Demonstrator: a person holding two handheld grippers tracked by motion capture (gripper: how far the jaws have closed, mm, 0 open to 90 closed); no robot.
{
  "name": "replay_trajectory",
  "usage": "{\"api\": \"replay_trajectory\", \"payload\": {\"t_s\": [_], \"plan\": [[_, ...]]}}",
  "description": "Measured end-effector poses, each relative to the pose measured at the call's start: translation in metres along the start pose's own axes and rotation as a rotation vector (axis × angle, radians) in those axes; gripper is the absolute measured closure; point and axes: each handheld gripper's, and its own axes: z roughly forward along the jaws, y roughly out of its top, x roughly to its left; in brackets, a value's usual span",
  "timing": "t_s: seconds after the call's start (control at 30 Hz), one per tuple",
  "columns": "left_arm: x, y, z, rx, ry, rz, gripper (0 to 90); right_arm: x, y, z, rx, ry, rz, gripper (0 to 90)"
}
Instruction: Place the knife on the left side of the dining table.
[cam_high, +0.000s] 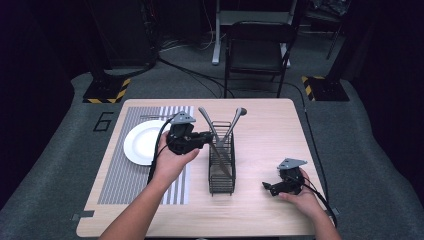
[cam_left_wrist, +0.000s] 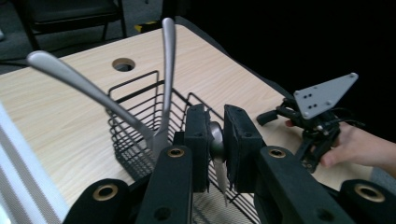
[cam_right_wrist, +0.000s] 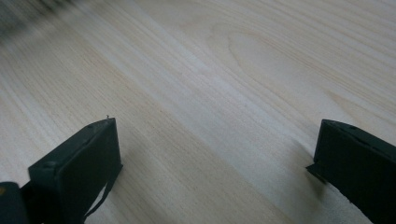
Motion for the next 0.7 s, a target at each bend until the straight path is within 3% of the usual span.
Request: {"api": "replay_trajectory", "payload": {"t_s": [0.17, 0.43, 0.7], "plan": [[-0.008, 0.005, 0.003, 0.005, -0.041, 0.005, 82.9, 0.0, 0.0, 0.0, 0.0, 0.0, 0.0, 0.0], [-0.019, 0.012, 0.003, 0.004, -0.04, 0.043, 83.2, 0.0, 0.0, 0.0, 0.0, 0.0, 0.001, 0.0], [-0.016, 0.014, -0.005, -0.017, -0.031, 0.032, 83.4, 0.0, 0.0, 0.0, 0.0, 0.0, 0.001, 0.0]]}}
